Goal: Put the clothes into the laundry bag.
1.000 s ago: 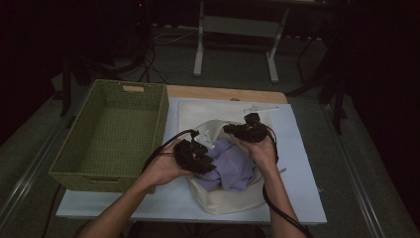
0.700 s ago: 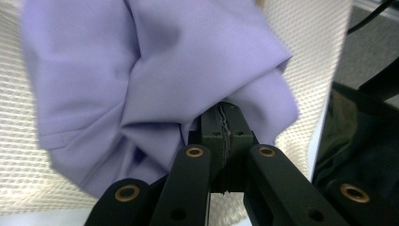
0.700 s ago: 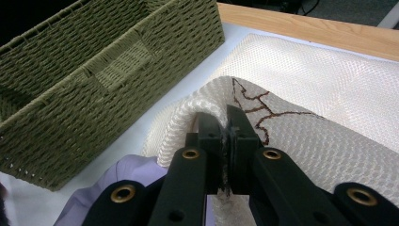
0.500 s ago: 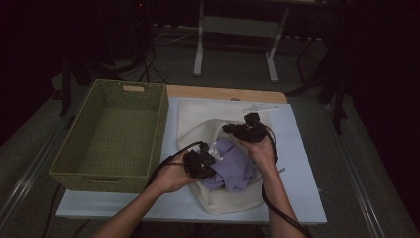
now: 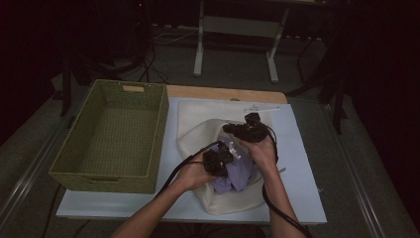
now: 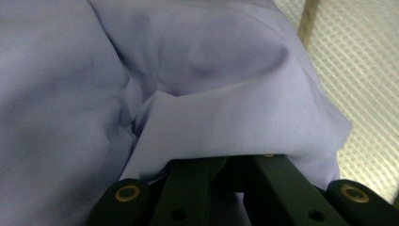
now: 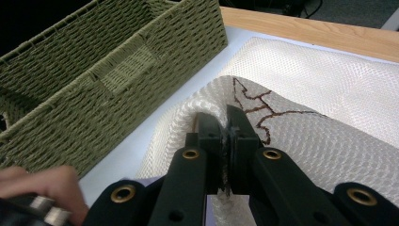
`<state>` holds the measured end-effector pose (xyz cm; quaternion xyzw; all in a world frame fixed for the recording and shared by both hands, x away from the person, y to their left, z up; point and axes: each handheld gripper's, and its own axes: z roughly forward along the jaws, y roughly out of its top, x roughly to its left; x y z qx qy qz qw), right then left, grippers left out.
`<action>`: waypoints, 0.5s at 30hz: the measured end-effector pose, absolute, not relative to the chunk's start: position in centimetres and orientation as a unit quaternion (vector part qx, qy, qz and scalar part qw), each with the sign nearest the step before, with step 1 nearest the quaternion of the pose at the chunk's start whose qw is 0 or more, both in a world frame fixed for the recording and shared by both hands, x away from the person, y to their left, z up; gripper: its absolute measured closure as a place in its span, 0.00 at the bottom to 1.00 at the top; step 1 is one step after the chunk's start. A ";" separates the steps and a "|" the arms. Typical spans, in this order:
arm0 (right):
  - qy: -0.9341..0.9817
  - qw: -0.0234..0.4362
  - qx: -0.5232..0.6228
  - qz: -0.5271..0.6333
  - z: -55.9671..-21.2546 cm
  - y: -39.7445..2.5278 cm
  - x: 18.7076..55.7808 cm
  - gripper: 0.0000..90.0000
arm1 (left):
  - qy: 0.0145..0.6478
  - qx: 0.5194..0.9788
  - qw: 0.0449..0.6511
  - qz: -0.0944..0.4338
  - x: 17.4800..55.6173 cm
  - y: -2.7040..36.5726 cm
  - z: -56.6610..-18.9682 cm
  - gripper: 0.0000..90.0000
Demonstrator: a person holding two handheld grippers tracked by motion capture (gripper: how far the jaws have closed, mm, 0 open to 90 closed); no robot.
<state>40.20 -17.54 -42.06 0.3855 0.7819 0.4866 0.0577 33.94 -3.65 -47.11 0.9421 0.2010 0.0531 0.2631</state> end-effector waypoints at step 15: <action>0.781 0.057 0.387 0.486 -42.2 -17.7 40.3 0.96 | 0.193 0.938 0.284 0.048 34.3 -4.5 -47.4 0.98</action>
